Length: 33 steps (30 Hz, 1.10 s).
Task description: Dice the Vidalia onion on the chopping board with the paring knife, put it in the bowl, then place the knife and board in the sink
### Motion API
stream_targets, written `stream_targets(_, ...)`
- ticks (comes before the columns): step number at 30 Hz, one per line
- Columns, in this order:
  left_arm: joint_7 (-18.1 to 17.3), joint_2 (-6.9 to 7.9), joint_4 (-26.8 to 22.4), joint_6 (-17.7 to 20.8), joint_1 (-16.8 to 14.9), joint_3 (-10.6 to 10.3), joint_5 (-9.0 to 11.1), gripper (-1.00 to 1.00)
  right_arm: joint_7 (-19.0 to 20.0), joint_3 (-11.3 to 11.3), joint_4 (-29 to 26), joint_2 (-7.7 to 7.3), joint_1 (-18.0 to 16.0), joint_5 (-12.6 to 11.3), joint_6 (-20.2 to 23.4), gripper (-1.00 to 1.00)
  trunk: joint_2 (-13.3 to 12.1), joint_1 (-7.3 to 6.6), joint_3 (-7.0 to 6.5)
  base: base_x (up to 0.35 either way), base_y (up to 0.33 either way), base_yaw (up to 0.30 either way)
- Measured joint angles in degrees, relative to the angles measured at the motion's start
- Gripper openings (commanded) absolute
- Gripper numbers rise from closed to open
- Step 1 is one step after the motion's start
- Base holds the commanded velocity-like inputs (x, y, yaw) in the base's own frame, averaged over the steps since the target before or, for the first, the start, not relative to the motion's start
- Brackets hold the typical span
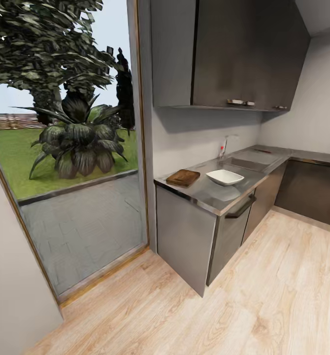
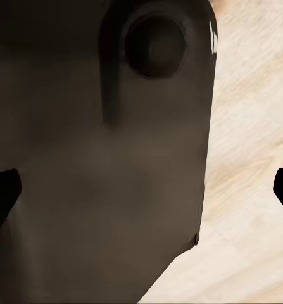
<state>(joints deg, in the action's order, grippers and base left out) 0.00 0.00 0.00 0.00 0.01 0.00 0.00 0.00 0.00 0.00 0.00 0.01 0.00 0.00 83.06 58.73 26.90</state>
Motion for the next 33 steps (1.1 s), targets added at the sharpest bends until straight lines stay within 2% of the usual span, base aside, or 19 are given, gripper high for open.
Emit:
stream_targets(4, -0.2, 0.08, -0.1, -0.1, 0.1, 0.2, -0.2, 1.00, -0.1, 0.1, -0.9, 1.28, 0.0, 0.0, 0.3, 1.00, 0.0, 0.00, -0.01, 0.000, 0.000, 0.000)
stream_targets(9, -0.2, 0.08, -0.4, -0.1, 0.1, 0.2, -0.2, 1.00, -0.1, 0.2, -1.6, 1.89, 0.0, 0.1, 0.3, 1.00, 0.0, 0.00, -0.01, 0.000, 0.000, 0.000)
stream_targets(20, -0.2, 0.04, -0.6, -0.1, 0.1, 0.2, -0.2, 1.00, -0.1, 0.1, -1.8, 1.94, 0.0, 0.1, -0.2, 1.00, 0.0, 0.00, -0.01, -0.001, -0.011, 0.000)
stream_targets(33, -0.2, 0.16, -0.6, -0.1, 0.1, 0.2, -0.2, 1.00, -0.2, 0.1, -1.8, 1.92, 0.0, 0.1, -0.4, 1.00, 0.0, 0.02, -0.01, -0.123, -0.261, 0.000)
